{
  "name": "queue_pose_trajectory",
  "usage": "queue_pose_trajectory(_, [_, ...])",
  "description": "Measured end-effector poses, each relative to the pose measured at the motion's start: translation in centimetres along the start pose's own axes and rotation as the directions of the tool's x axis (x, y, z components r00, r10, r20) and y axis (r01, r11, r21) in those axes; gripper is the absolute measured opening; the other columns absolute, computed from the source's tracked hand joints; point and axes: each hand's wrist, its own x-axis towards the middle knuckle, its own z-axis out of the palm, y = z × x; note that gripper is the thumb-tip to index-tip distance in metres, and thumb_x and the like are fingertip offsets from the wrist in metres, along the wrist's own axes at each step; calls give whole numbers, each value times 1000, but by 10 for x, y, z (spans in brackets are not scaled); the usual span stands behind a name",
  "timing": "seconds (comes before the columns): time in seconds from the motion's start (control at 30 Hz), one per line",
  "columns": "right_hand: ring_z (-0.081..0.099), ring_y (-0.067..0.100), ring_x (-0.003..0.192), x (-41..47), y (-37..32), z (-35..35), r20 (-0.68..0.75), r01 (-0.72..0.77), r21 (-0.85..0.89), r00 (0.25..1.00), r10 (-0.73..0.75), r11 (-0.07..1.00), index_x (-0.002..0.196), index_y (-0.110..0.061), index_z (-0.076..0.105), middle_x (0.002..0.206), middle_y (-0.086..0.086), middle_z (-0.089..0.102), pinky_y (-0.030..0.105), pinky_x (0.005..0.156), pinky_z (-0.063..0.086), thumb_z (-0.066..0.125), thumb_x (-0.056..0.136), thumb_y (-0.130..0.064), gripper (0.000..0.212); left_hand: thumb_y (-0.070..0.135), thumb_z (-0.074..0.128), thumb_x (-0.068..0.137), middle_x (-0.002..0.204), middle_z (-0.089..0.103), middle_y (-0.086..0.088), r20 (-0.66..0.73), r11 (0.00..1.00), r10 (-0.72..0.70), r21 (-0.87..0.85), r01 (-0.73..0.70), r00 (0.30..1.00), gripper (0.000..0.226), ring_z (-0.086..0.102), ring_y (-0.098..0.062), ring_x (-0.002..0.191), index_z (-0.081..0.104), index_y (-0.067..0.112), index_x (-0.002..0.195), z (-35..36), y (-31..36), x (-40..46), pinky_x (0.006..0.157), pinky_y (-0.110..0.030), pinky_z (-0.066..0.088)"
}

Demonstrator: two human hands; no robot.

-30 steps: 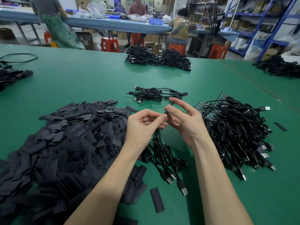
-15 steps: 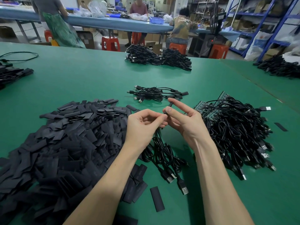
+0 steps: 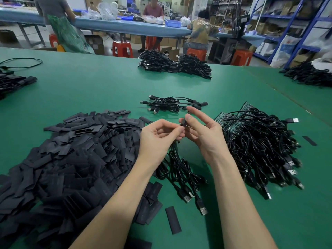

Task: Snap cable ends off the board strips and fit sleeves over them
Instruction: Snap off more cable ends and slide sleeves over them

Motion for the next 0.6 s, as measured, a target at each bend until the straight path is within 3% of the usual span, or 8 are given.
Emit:
queue_pose_trajectory(0.2, [67,28,84,2,1,-2,-6,12,14,1000,-12,1000,112,-11,74,94,17,74,31,83,61,75,86,-3,27,1,79,82,85,77,-17,-15,993,-86,-87,85,996,6,76,-23,75,74,4,83,-1,3,0,70,-23,59])
queue_pose_trajectory(0.6, [72,20,76,1,2,-6,74,-6,-15,997,7,1000,115,-16,75,94,16,76,29,75,59,77,84,-5,33,12,82,70,83,76,-19,28,971,-183,-151,185,983,19,76,-23,74,74,2,84,-3,10,-1,68,-23,59])
